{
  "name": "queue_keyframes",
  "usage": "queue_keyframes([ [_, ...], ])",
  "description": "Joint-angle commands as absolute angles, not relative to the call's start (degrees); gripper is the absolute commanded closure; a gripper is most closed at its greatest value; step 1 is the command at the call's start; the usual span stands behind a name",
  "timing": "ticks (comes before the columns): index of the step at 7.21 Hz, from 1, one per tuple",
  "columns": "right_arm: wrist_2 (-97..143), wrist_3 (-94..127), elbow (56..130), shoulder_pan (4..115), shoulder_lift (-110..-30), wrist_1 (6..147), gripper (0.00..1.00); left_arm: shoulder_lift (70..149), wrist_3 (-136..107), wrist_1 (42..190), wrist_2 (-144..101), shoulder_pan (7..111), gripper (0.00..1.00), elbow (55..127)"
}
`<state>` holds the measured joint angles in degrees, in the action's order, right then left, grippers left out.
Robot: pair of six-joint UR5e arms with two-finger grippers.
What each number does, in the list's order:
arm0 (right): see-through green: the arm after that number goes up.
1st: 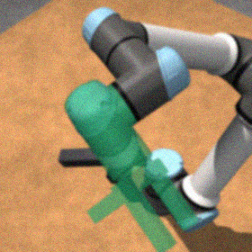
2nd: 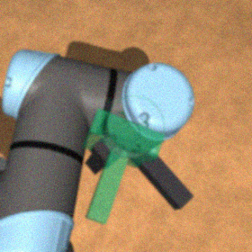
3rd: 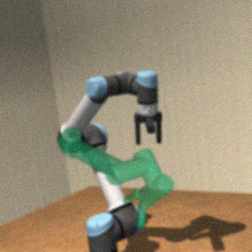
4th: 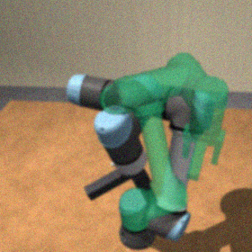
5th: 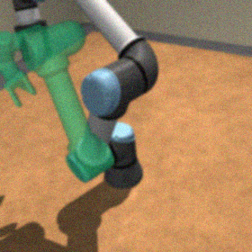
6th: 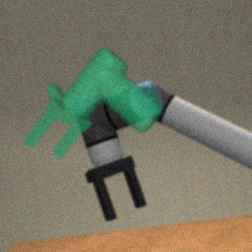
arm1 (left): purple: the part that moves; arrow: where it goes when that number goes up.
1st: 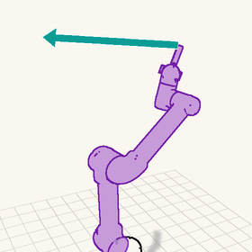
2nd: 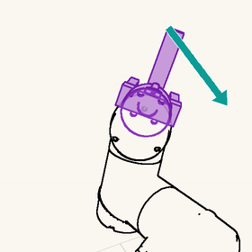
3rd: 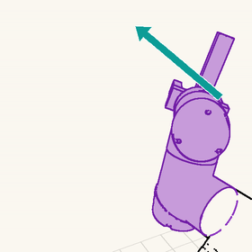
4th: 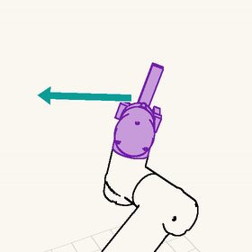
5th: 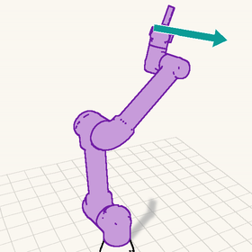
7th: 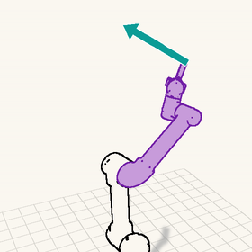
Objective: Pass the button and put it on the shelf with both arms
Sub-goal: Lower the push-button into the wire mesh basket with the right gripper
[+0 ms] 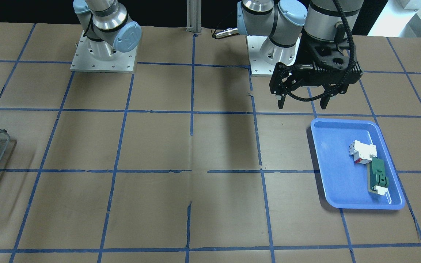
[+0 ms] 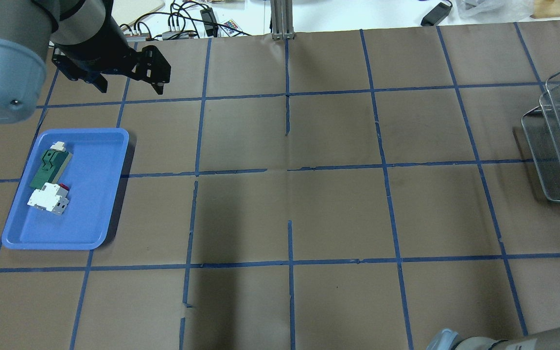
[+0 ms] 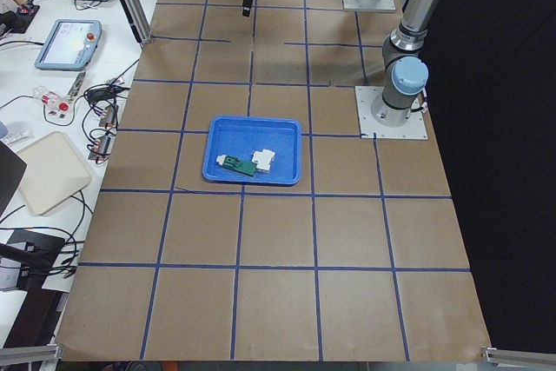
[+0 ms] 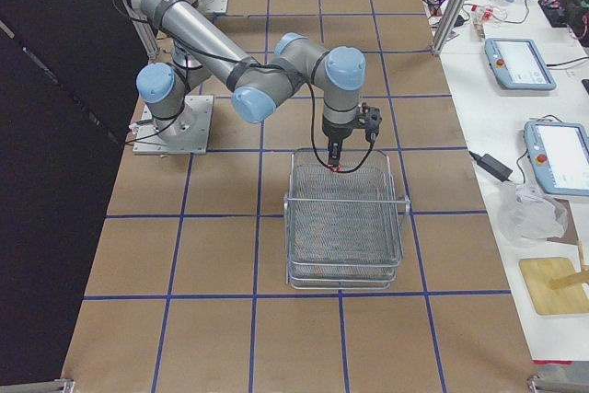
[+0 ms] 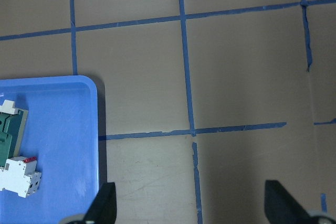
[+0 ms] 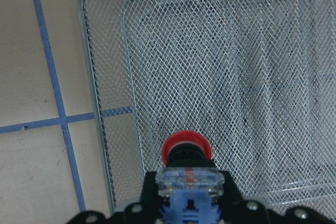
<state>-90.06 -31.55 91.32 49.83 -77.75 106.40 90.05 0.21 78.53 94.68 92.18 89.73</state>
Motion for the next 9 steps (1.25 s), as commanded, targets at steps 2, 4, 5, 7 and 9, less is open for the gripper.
queue_keyframes([
  [2, -90.1, -31.6, 91.2, 49.3, -76.7, 106.3, 0.52, 89.8, -0.5, 78.5, 94.7, 92.2, 0.0, 89.8],
  [4, -90.3, -31.3, 91.1, 49.3, -76.6, 106.3, 0.11, 89.8, -0.5, 78.4, 94.7, 92.2, 0.0, 89.8],
  [5, -90.5, -31.2, 91.1, 49.4, -76.6, 106.2, 0.0, 89.8, -0.5, 78.4, 94.7, 92.2, 0.0, 89.8],
  [7, -93.9, -31.3, 90.9, 49.8, -78.2, 104.8, 0.0, 89.8, -0.5, 78.0, 94.7, 92.1, 0.0, 89.8],
  [9, -94.1, -30.8, 90.6, 52.4, -85.4, 95.9, 0.0, 89.8, -0.5, 78.0, 94.6, 92.1, 0.0, 89.8],
])
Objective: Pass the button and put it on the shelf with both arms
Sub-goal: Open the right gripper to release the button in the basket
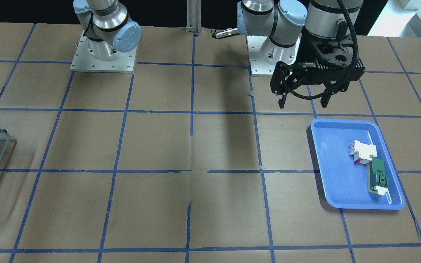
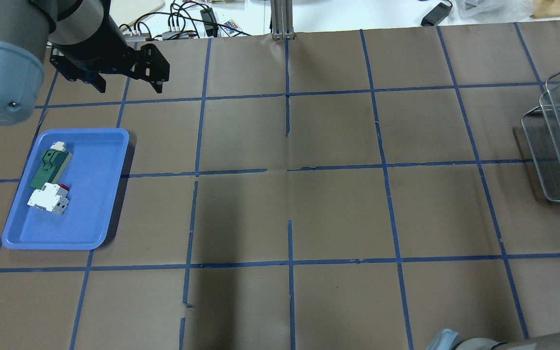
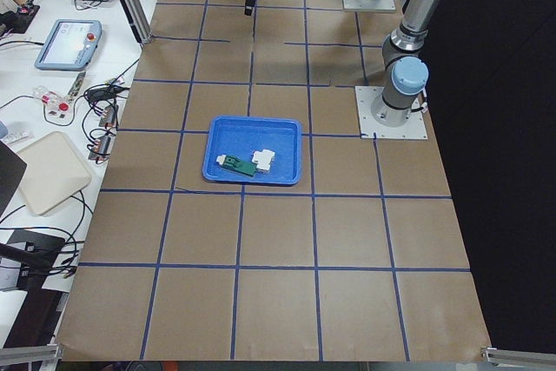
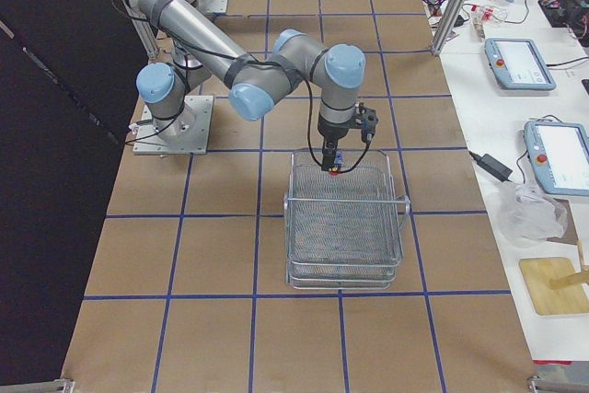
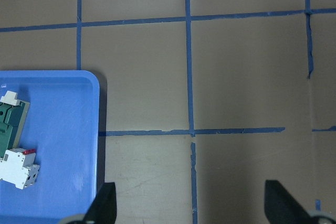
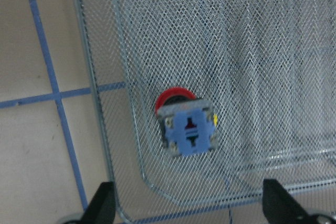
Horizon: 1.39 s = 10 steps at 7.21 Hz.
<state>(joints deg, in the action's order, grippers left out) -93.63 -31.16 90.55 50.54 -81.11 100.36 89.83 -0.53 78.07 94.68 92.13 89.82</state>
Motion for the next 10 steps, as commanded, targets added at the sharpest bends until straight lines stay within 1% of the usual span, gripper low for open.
queue_keyframes([
  [1, -94.6, -30.2, 91.2, 58.8, -89.1, 93.8, 0.0, 89.8, -0.5, 78.0, 94.7, 92.1, 0.0, 89.8],
  [2, -94.0, -24.3, 91.0, 65.0, -92.1, 87.4, 0.0, 89.9, -0.5, 78.0, 94.6, 92.1, 0.0, 89.8],
  [5, -93.9, -7.8, 91.4, 83.3, -94.2, 84.5, 0.0, 89.9, -0.5, 78.0, 94.6, 92.1, 0.0, 89.9],
  [6, -93.7, 1.7, 91.9, 88.4, -94.2, 84.5, 0.0, 89.9, -0.5, 78.0, 94.6, 92.1, 0.0, 89.9],
  [7, -91.7, 6.5, 94.1, 91.8, -94.4, 84.5, 0.0, 90.0, -0.5, 78.0, 94.6, 92.1, 0.0, 89.9],
  [10, -89.2, 7.0, 95.8, 91.9, -95.7, 85.6, 0.0, 90.0, -0.5, 78.0, 94.5, 92.1, 0.0, 89.9],
])
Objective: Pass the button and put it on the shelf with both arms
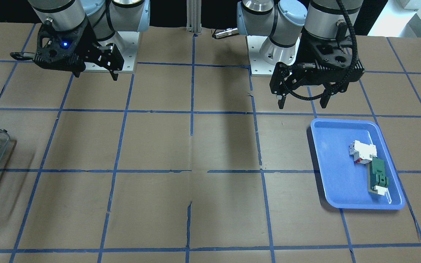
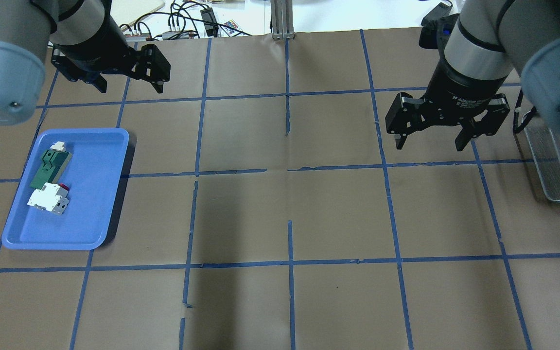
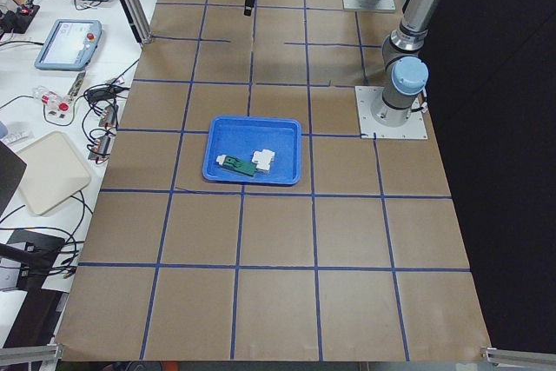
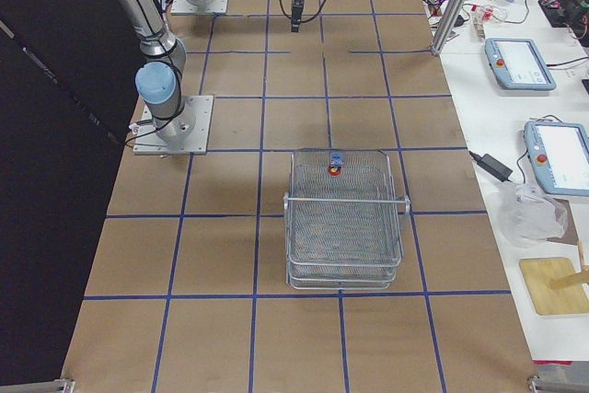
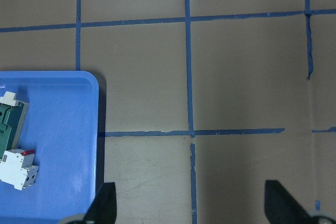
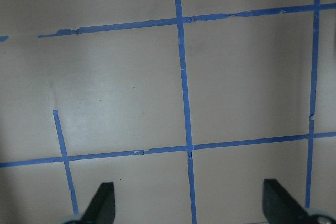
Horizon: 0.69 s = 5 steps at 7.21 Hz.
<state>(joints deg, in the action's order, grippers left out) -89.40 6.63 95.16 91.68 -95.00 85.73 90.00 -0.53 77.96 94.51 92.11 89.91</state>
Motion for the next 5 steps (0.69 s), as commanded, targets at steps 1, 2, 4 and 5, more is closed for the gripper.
queue_keyframes([
  [1, -89.1, 6.5, 96.1, 91.5, -97.7, 86.0, 0.0, 90.1, -0.5, 78.0, 94.5, 92.2, 0.0, 89.8],
  [2, -89.2, 7.2, 96.8, 90.8, -98.2, 86.0, 0.0, 90.1, -0.5, 78.0, 94.4, 92.1, 0.0, 89.9],
  [4, -89.3, 7.0, 98.6, 90.1, -99.5, 86.0, 0.0, 90.0, -0.4, 78.0, 94.6, 92.1, 0.0, 89.9],
  [5, -89.2, 7.2, 99.7, 89.8, -100.1, 86.3, 0.0, 90.1, -0.4, 78.0, 94.4, 92.1, 0.0, 89.9],
])
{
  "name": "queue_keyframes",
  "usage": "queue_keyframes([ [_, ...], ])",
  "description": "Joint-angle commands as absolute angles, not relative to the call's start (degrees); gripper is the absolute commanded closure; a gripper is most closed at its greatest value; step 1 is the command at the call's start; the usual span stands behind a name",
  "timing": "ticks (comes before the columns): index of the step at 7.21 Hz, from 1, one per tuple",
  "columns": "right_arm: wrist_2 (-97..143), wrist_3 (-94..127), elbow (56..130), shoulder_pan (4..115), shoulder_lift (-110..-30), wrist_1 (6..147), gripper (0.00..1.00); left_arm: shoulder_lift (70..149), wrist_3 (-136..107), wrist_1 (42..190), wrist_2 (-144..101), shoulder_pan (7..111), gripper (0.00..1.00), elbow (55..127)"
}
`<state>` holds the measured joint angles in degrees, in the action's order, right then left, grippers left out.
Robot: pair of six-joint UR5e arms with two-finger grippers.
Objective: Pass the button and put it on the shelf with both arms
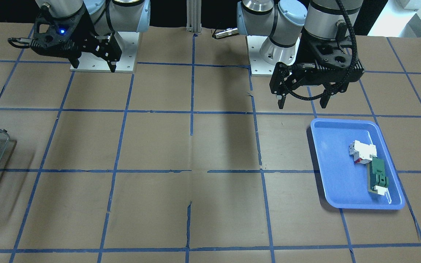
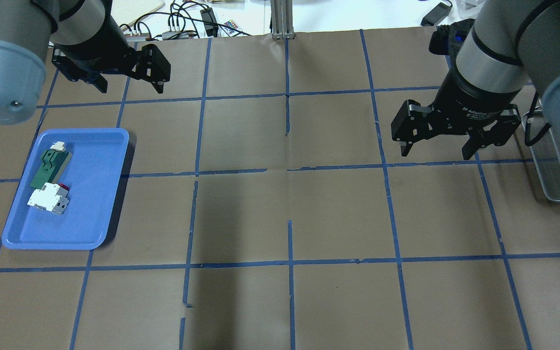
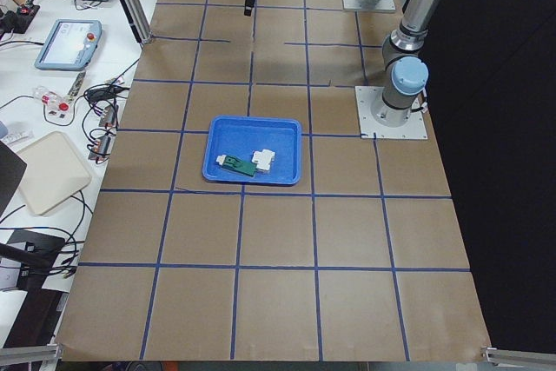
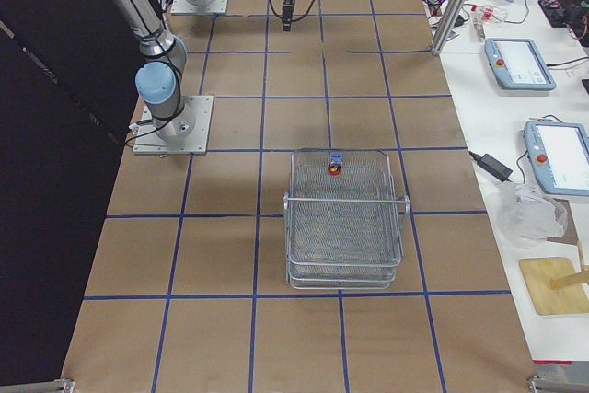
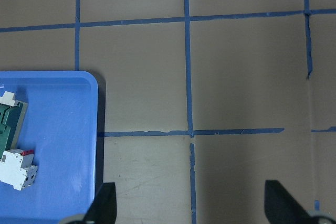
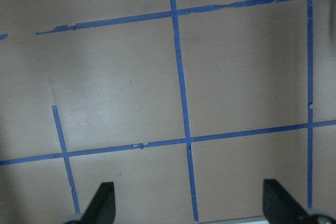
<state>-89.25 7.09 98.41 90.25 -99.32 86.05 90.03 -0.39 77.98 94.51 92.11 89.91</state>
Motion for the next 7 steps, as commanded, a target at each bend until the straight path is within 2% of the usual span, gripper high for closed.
queue_keyframes([
  [1, -89.2, 7.2, 100.1, 89.8, -100.4, 86.4, 0.0, 90.3, -0.4, 78.0, 94.4, 92.1, 0.0, 89.9],
  [7, -89.2, 6.8, 100.2, 89.6, -101.3, 86.1, 0.0, 90.2, -0.2, 78.0, 94.4, 92.2, 0.0, 89.9],
])
